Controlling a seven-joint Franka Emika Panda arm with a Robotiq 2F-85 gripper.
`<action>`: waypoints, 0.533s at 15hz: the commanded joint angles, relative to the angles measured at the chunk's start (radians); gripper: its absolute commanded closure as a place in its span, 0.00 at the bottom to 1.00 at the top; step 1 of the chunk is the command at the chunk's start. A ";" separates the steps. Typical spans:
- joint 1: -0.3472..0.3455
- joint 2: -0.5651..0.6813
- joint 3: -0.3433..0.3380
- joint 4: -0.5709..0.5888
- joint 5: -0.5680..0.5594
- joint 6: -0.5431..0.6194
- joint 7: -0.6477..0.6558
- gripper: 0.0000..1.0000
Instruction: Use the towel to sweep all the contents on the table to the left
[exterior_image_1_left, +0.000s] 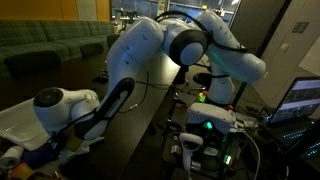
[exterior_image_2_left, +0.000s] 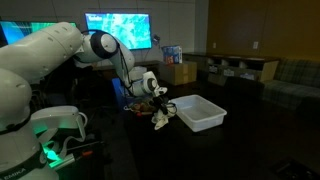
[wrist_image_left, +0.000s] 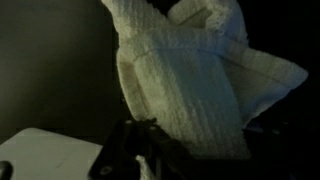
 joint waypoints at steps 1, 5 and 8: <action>0.002 0.018 0.050 0.066 0.051 0.007 -0.009 0.97; 0.007 0.034 0.117 0.107 0.102 0.009 -0.027 0.97; 0.001 0.024 0.173 0.105 0.146 0.009 -0.049 0.97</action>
